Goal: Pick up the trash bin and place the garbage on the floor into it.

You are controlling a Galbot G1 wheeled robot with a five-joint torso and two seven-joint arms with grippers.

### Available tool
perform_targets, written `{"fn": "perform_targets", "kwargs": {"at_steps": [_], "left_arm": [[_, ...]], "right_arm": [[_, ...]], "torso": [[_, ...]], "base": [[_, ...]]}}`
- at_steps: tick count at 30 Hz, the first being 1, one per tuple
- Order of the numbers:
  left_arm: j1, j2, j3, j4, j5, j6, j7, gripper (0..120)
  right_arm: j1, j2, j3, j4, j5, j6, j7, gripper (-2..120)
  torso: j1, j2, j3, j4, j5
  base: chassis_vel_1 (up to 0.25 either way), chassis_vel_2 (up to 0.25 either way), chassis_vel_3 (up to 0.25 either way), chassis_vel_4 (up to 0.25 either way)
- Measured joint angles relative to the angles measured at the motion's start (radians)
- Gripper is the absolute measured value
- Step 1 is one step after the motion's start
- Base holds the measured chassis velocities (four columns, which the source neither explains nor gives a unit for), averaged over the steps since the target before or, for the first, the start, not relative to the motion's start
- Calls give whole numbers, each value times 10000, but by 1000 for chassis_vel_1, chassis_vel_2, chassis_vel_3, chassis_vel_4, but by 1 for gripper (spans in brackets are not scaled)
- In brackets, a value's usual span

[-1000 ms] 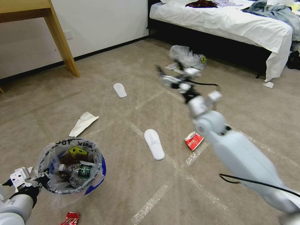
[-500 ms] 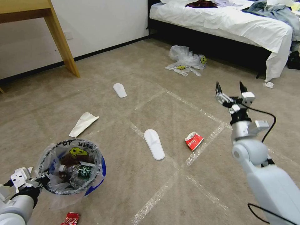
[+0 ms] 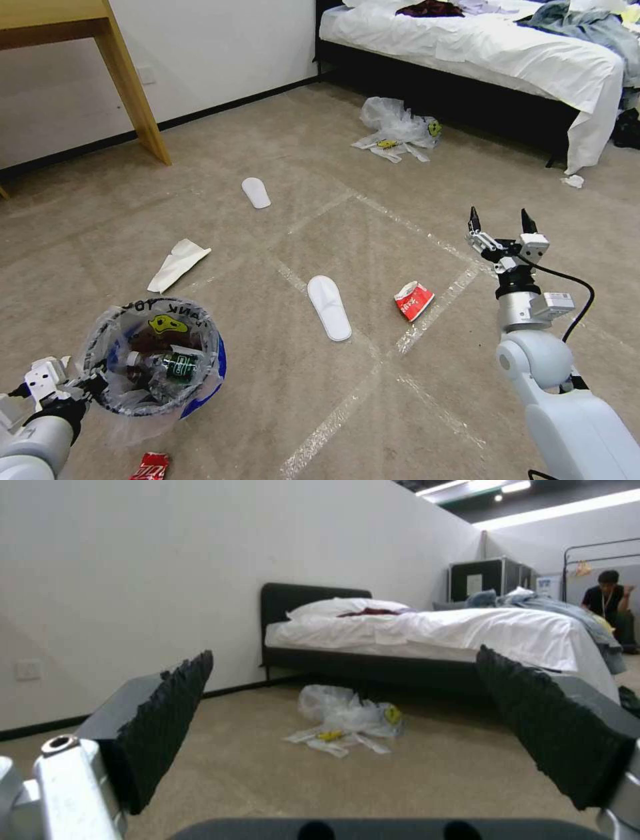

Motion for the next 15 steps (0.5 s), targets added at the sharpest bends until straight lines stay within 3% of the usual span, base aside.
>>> {"fn": "perform_targets", "kwargs": {"at_steps": [15], "left_arm": [[-6, 29, 6, 21, 13, -11, 8, 1]], "right_arm": [[44, 199, -104, -70, -148, 5, -22, 100]], "torso": [[0, 0, 0, -2, 0]], "base": [[0, 0, 0, 0]]}}
